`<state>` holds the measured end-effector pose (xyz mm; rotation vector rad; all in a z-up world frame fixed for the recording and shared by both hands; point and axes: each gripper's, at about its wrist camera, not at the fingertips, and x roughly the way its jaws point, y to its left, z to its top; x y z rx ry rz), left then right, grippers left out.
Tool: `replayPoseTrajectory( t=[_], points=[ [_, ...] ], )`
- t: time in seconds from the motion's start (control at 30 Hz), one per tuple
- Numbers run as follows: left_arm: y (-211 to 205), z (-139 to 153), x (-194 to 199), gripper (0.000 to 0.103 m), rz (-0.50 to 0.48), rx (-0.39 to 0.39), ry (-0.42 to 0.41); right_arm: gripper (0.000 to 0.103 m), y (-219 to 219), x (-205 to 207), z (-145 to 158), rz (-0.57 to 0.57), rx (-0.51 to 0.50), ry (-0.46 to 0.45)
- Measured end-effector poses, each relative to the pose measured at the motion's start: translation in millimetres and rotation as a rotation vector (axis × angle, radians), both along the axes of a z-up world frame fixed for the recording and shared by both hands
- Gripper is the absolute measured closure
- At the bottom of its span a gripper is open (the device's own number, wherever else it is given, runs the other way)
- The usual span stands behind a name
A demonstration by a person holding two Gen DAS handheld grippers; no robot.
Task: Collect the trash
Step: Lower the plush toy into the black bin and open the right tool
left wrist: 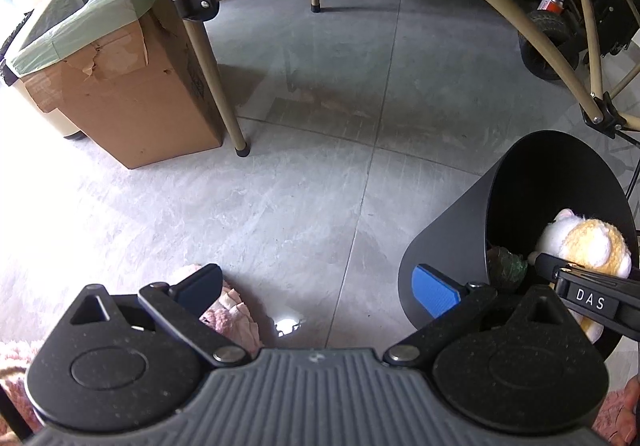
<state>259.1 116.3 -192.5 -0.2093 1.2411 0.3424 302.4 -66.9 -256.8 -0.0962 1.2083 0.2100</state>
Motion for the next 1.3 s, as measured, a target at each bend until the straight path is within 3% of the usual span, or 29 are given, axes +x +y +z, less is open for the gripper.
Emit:
replayPoseTrajectory(
  t=[0.23,0.27,0.3,0.37,1.03,1.3],
  points=[
    [-1.1,-0.6,-0.3,0.0,-0.008,0.0,-0.001,0.044,-2.1,-1.0,2.9,-0.003,-0.007,-0.015],
    [-1.0,-0.5,-0.4,0.0,-0.008,0.0,-0.002,0.039,-2.2,-0.9,3.5,0.0,-0.009,-0.018],
    [-0.7,-0.6,-0.4,0.0,-0.008,0.001,-0.003,0.022,-1.7,-0.9,4.2,0.002,-0.009,-0.02],
    [-0.9,-0.9,-0.8,0.0,-0.007,0.002,-0.002,0.0,-0.5,-1.7,5.7,0.012,-0.003,-0.03],
    [-2.6,-1.2,-1.6,0.0,-0.015,0.003,-0.003,0.0,-1.9,-2.6,11.7,0.03,0.014,-0.037],
    [-10.0,11.6,-5.7,0.0,-0.032,0.015,-0.052,0.0,-10.6,-10.3,29.4,0.031,0.032,-0.081]
  ],
)
